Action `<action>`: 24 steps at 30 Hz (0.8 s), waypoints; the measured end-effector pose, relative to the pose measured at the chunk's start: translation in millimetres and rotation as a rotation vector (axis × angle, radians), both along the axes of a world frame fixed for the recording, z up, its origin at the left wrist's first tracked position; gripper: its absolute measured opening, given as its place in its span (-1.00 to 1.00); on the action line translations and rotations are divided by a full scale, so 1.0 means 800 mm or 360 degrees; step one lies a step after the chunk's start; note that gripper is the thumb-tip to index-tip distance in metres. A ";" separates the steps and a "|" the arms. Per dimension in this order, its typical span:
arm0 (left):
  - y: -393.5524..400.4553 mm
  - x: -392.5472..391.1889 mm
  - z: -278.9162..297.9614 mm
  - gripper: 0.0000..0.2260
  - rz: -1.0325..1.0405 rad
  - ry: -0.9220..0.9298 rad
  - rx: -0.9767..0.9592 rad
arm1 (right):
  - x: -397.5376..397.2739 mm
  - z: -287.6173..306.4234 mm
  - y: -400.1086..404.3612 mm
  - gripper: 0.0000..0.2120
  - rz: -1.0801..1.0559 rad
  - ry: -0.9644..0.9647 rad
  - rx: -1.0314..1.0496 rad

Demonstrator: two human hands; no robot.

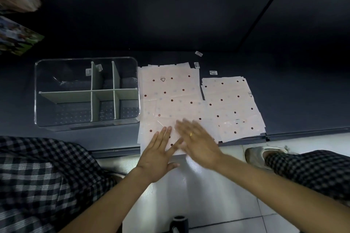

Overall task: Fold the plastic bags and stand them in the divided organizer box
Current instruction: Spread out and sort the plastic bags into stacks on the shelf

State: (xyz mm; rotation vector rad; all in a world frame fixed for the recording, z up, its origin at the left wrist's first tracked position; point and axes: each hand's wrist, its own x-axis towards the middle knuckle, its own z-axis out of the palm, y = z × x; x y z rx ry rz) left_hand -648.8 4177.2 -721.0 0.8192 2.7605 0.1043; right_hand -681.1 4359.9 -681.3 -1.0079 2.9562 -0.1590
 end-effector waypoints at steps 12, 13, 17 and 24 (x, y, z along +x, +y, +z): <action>-0.048 -0.011 0.011 -0.38 0.0072 -0.0079 0.0268 | 0.053 0.002 0.125 -0.38 0.0018 -0.0060 0.0553; -0.047 -0.012 0.017 -0.36 0.0082 -0.0083 0.0340 | 0.049 0.004 0.122 -0.44 0.0002 -0.0010 0.0468; -0.032 -0.022 0.027 -0.53 0.0134 -0.0084 0.0542 | 0.024 0.010 0.081 -0.68 -0.0154 0.0083 -0.0011; -0.017 -0.032 0.022 -0.81 0.0349 -0.0036 0.0687 | 0.001 -0.001 0.052 -0.80 -0.0045 0.0119 -0.0012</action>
